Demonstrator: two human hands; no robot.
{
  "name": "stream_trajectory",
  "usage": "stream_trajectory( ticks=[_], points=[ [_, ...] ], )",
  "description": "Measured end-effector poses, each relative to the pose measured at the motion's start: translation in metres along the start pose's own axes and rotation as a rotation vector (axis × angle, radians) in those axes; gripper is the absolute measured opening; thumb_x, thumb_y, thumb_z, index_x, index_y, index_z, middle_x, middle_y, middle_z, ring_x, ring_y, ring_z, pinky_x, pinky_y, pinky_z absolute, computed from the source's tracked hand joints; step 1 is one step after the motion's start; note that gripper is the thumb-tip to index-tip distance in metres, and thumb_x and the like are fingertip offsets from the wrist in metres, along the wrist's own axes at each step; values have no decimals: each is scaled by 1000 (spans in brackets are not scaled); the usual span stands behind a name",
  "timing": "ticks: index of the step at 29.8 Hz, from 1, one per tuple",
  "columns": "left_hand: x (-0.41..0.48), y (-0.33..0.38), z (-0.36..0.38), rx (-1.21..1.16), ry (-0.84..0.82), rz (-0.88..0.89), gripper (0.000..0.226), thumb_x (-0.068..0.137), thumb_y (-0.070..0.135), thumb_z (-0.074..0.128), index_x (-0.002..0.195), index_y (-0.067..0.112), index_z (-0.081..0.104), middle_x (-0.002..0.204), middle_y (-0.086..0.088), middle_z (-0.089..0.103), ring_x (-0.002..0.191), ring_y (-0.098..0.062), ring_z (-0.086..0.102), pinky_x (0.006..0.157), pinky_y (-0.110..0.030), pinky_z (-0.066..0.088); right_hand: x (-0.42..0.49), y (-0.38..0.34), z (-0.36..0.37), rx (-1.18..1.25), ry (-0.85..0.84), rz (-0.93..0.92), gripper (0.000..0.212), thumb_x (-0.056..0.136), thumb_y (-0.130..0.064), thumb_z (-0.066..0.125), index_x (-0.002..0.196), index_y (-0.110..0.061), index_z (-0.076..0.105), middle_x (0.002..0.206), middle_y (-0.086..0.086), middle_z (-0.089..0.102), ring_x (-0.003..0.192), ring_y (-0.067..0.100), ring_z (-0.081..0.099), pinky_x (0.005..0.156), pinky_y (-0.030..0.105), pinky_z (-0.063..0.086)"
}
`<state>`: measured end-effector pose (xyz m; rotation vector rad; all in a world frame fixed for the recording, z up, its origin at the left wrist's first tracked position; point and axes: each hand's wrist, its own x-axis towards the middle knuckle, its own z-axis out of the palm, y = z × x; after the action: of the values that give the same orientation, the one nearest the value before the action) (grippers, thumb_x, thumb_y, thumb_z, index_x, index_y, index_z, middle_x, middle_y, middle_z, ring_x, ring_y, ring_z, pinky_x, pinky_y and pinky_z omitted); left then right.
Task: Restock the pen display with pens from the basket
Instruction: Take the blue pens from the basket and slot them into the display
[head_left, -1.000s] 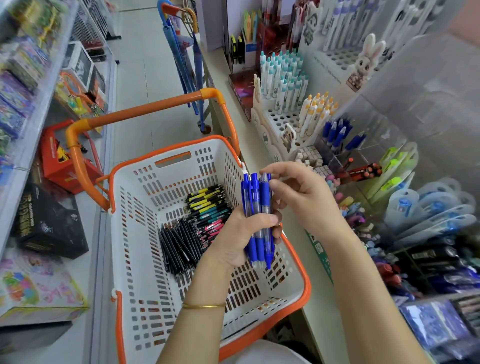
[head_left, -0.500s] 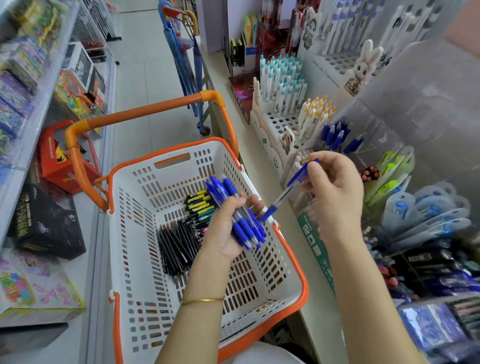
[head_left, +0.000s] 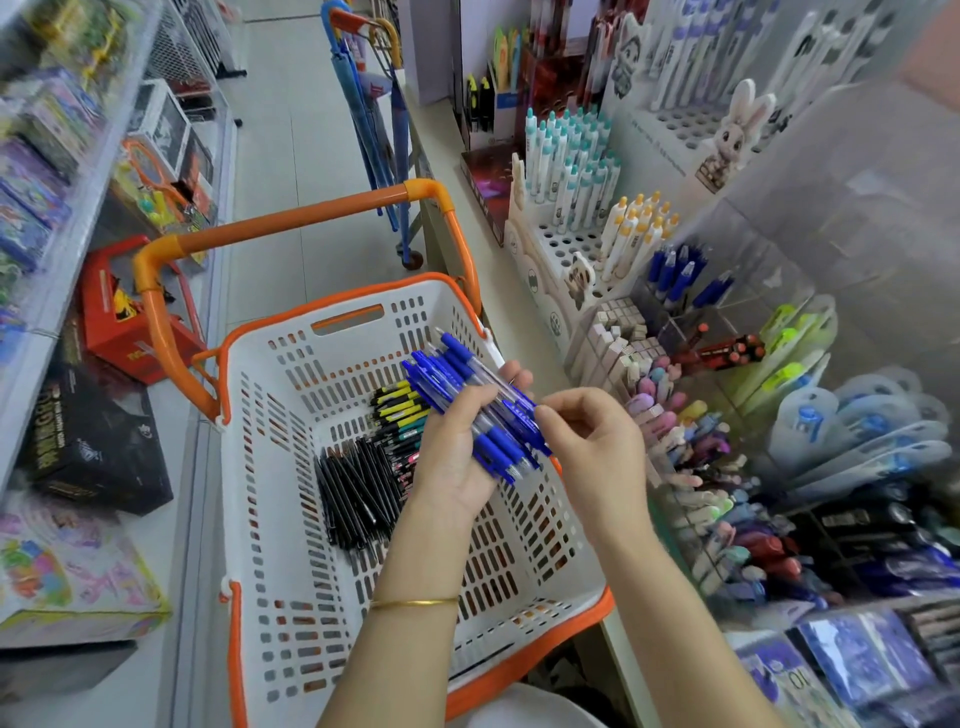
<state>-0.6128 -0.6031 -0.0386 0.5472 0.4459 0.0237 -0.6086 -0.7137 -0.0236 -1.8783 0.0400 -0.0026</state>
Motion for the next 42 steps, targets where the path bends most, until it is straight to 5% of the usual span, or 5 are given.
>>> stream_trajectory(
  ticks=[16, 22, 30, 37, 42],
  points=[
    [-5, -14, 6, 560, 44, 100, 20, 93, -3, 53, 102, 13, 60, 76, 0, 67, 66, -13, 66, 63, -34, 54, 31, -32, 10, -412, -288, -322, 28, 85, -28, 66, 113, -26, 64, 84, -9, 48, 74, -2, 45, 70, 25, 42],
    [-8, -10, 4, 600, -58, 50, 22, 86, -6, 61, 97, 13, 64, 69, 2, 68, 61, -11, 66, 54, -26, 51, 34, -31, 10, -227, -243, -117, 15, 78, -10, 64, 91, -15, 57, 84, 2, 62, 78, 20, 61, 71, 41, 55],
    [-9, -7, 4, 381, -142, -124, 32, 76, 30, 68, 98, 8, 63, 73, -6, 61, 65, -18, 59, 62, -32, 56, 44, -23, -8, 177, -250, 178, 19, 90, -6, 56, 107, -11, 60, 83, 6, 59, 56, 8, 53, 60, 26, 50],
    [-7, -3, 2, 251, -54, -118, 9, 92, 15, 60, 86, 8, 60, 64, -2, 61, 57, -15, 61, 60, -31, 54, 45, -26, -18, 741, 85, 285, 6, 93, -6, 56, 98, -3, 56, 84, 13, 59, 72, 18, 60, 69, 28, 57],
    [-4, -4, 4, 172, 19, -71, 10, 94, 11, 58, 88, 7, 65, 75, -6, 70, 66, -18, 69, 73, -37, 55, 18, -20, -8, 527, 157, 164, 14, 86, -8, 67, 80, -8, 55, 74, 8, 68, 71, 20, 69, 71, 31, 57]
  ],
)
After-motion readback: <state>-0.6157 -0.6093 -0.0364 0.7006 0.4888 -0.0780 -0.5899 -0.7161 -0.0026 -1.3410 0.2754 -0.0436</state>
